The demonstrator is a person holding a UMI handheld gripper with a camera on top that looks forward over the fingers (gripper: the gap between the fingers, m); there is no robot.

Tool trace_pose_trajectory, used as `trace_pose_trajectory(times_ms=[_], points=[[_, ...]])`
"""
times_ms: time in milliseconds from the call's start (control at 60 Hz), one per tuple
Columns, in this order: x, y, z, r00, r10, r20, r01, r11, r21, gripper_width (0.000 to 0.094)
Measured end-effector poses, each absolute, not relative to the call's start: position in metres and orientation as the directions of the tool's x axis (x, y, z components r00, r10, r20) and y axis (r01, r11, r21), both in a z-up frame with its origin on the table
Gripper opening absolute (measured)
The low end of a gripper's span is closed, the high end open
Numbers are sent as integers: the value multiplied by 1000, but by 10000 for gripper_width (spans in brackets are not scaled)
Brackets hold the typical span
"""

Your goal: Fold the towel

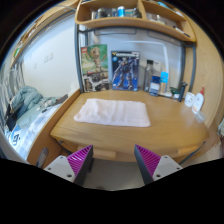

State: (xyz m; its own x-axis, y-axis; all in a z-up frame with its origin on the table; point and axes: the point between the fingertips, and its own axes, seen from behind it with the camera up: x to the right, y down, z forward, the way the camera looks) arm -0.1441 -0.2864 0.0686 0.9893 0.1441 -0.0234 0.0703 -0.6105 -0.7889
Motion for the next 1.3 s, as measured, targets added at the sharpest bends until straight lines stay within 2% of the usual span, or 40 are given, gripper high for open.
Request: trace_pose_trajectory(times_ms=[150,383,483,650,750,767,783,800,817,833,850,883,950,1067,1133,1200,1300], points=[[-212,-221,44,982,180,-48,82,-646,-759,842],[-288,-104,37,982,185,-31,98,-647,-756,838],[-313,-63,32,981,192,-22,109,-646,-755,791],[-342,-28,13,981,195,-8,127,-669,-733,661],[-349,-31,-16,983,181,-17,123,-730,-672,541],[-347,-32,-18,984,175,-9,125,-734,-668,544],[-346,-28,-16,985,175,6,132,-719,-683,469],[-344,-26,-16,984,175,21,141,-710,-690,538],[-341,-26,-18,985,170,41,151,-710,-687,452],[-338,-26,-19,983,171,60,165,-712,-682,436],[-337,-21,-18,982,174,74,177,-707,-685,344],[-339,-25,-19,979,184,85,191,-702,-686,306],[-328,-22,-17,977,170,129,212,-692,-690,29],[-330,-22,-19,984,166,70,169,-726,-667,11],[-333,-22,-11,988,153,-28,98,-754,-650,8],[-328,-18,17,986,124,-112,20,-752,-659,8],[-297,-7,76,977,121,-178,-41,-705,-708,11]])
